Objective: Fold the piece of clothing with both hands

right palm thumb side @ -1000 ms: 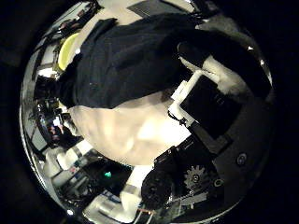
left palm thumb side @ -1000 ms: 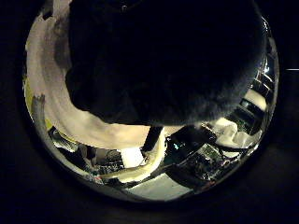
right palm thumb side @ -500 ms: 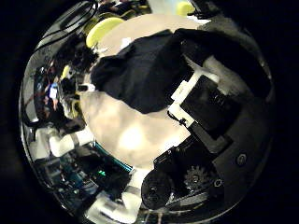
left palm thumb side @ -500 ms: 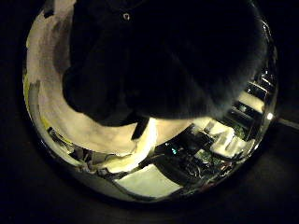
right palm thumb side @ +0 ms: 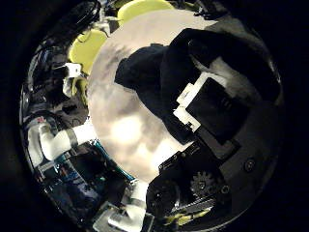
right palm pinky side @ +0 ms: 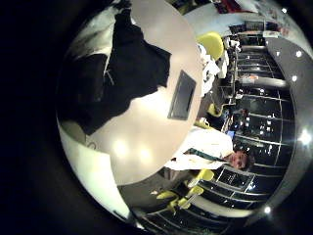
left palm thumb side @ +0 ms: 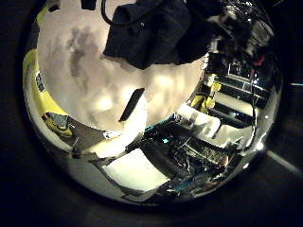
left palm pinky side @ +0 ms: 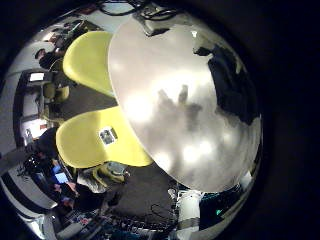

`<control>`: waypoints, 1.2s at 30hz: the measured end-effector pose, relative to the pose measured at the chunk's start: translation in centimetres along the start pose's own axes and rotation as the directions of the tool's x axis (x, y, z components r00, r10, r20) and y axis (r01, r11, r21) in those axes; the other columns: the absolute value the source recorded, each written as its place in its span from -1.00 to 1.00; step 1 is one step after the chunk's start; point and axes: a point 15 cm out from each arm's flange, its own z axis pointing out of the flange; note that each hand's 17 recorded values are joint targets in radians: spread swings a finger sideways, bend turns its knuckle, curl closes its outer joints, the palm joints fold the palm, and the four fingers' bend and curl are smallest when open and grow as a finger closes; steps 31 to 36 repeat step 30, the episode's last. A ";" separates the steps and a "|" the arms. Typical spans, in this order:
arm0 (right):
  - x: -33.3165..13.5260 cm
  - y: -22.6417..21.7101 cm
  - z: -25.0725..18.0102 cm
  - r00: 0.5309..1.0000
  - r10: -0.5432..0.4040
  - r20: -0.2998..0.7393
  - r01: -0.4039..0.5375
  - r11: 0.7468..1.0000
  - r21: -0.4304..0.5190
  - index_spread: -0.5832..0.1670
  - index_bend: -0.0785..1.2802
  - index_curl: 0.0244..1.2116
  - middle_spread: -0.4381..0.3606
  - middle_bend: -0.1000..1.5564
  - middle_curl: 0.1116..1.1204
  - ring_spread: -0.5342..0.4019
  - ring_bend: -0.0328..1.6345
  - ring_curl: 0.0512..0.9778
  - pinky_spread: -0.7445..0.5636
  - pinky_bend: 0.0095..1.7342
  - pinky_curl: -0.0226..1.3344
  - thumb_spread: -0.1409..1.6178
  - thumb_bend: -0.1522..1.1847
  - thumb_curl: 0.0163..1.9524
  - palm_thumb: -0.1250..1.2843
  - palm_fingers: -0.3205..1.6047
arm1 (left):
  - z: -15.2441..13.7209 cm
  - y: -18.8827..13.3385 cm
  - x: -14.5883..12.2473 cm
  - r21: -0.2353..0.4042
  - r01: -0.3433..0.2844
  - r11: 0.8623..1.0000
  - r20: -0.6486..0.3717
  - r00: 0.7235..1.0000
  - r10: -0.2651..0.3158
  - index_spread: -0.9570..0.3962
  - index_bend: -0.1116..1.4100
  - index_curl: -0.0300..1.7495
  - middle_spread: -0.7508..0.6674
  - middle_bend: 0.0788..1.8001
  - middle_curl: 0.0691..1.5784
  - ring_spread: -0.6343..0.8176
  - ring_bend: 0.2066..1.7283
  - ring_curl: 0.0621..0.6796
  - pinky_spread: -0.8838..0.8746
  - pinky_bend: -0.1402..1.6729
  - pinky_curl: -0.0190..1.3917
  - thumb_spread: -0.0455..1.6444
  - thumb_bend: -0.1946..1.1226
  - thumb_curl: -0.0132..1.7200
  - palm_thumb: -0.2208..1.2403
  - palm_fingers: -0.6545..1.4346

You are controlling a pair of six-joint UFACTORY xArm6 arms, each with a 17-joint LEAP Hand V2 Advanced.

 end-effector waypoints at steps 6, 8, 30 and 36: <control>-1.9 -2.6 1.8 0.999 -0.039 0.003 0.039 0.999 0.003 -0.30 -0.01 0.14 -0.30 0.59 0.21 -0.37 0.78 0.47 -0.29 0.40 0.49 0.29 -0.83 -0.15 0.41 -0.08 | -0.6 1.8 -1.6 0.022 0.030 0.999 -0.003 1.000 -0.030 0.17 -0.31 -0.29 -0.06 -0.68 -0.41 0.00 -0.55 -0.52 0.50 -0.64 -0.65 0.42 -0.73 -0.61 -0.26 -0.06; -1.7 -2.9 1.8 0.999 -0.033 0.004 0.033 0.999 0.018 -0.36 -0.34 0.01 -0.36 0.29 0.08 -0.40 0.73 0.45 -0.32 0.40 0.47 0.32 -0.83 -0.19 0.37 -0.61 | -0.3 2.3 -2.0 0.019 0.040 0.999 -0.007 0.999 -0.039 0.16 -0.30 -0.27 -0.07 -0.67 -0.40 0.00 -0.55 -0.51 0.50 -0.64 -0.64 0.42 -0.73 -0.60 -0.25 -0.06; 13.5 13.4 -6.5 0.945 0.326 -0.029 -0.314 0.929 0.197 -0.56 -0.66 -0.57 0.10 -0.57 -0.54 0.53 -0.18 -0.45 0.84 -0.16 -0.16 0.36 -0.79 -0.37 0.31 -0.67 | -1.4 4.7 0.7 0.031 0.045 0.999 0.008 0.999 -0.045 0.09 -0.31 -0.06 -0.10 -0.64 -0.28 -0.01 -0.51 -0.48 0.49 -0.63 -0.60 0.44 -0.73 -0.56 -0.23 -0.09; 13.5 13.4 -6.5 0.945 0.326 -0.029 -0.314 0.929 0.197 -0.56 -0.66 -0.57 0.10 -0.57 -0.54 0.53 -0.18 -0.45 0.84 -0.16 -0.16 0.36 -0.79 -0.37 0.31 -0.67 | -1.4 4.7 0.7 0.031 0.045 0.999 0.008 0.999 -0.045 0.09 -0.31 -0.06 -0.10 -0.64 -0.28 -0.01 -0.51 -0.48 0.49 -0.63 -0.60 0.44 -0.73 -0.56 -0.23 -0.09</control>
